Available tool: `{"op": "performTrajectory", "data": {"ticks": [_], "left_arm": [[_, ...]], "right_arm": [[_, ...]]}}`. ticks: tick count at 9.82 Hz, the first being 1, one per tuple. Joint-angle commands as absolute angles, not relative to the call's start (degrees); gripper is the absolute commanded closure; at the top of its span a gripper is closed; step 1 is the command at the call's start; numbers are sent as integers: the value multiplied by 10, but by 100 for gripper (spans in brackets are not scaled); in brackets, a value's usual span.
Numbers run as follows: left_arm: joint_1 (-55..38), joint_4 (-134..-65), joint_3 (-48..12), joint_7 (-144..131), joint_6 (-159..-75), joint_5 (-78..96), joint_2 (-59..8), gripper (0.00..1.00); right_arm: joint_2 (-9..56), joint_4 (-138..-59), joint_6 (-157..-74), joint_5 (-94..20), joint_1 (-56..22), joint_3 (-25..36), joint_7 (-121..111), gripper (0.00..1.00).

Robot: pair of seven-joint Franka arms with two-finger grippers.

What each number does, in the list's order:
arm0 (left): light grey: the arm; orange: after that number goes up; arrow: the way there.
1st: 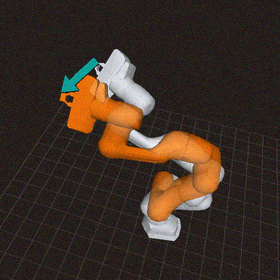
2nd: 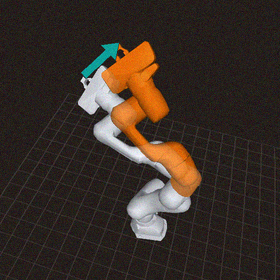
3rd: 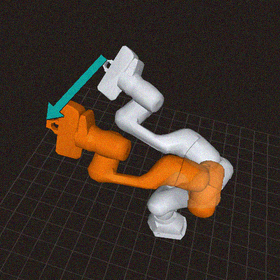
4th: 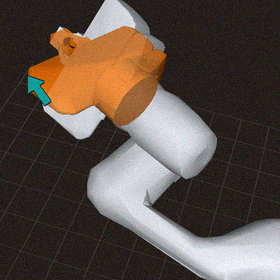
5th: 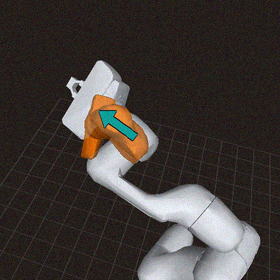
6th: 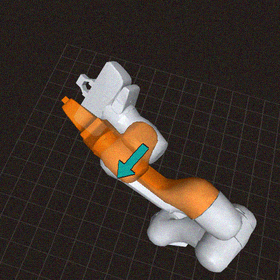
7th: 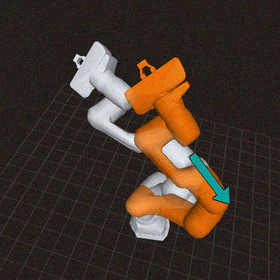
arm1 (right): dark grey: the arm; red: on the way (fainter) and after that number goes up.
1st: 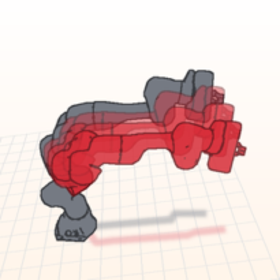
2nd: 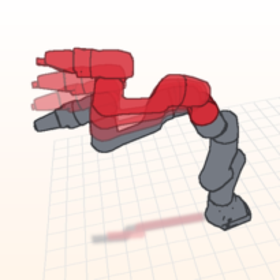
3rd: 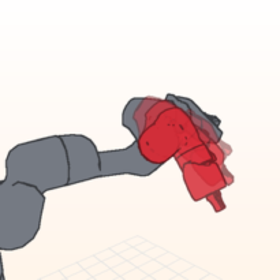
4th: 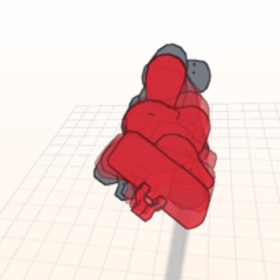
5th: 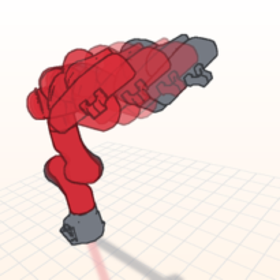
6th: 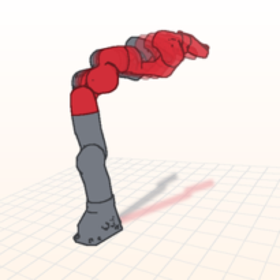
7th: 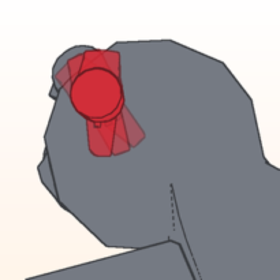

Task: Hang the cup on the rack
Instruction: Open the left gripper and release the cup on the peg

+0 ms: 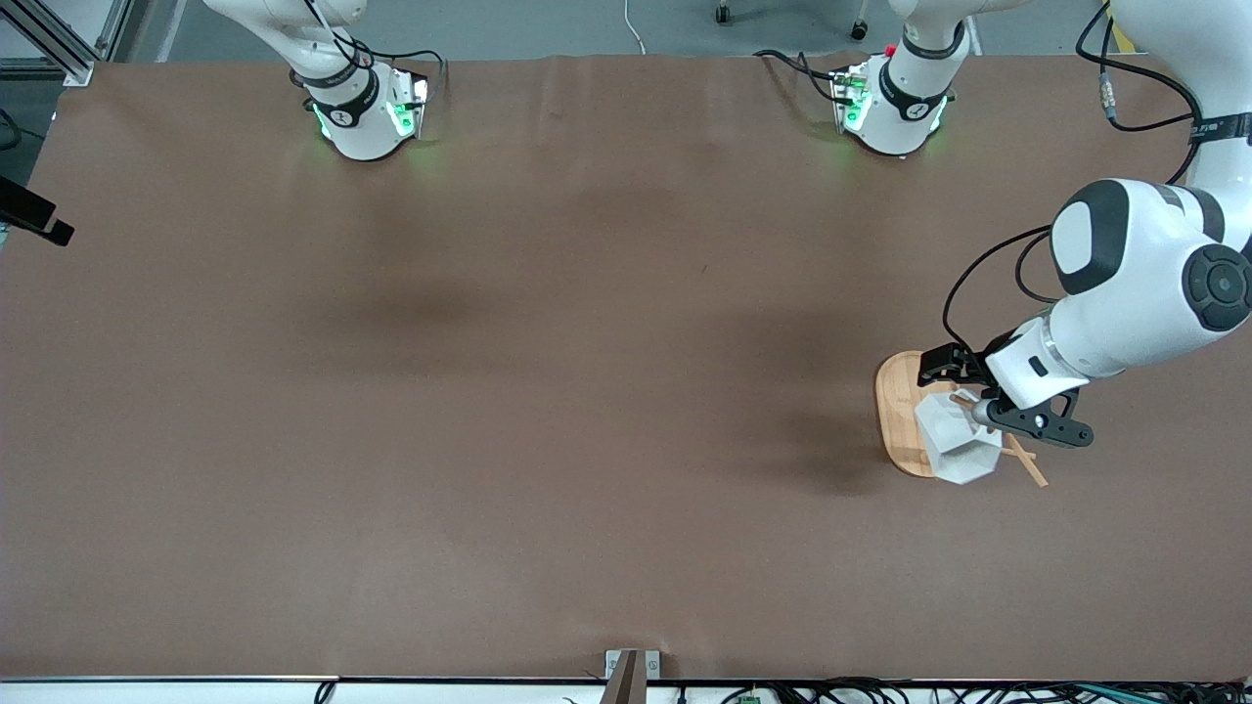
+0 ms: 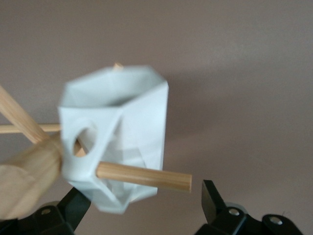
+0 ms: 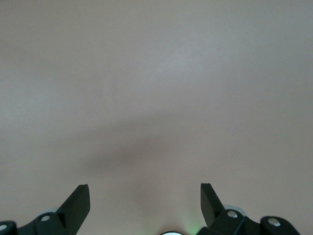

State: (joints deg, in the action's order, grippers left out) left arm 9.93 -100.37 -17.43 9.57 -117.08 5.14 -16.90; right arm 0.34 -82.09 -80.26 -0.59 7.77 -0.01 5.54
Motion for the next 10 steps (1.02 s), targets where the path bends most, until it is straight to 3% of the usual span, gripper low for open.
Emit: {"op": "performTrajectory", "data": {"ticks": [1,5,7,10], "left_arm": [[96,-976,-176,71,-1149,50,-177,0],[103,-870,-170,68,-1024,40,-150,0],[116,-837,-167,76,-977,-51,-119,0],[148,-813,-172,79,-905,-49,-78,0]], "right_arm": [[5,-814,-795,-6,82,-1,51,0],[5,-814,-795,-6,83,0,51,0],[5,-814,-795,-4,81,-1,50,0],[5,-815,-795,-2,83,-1,48,0]]}}
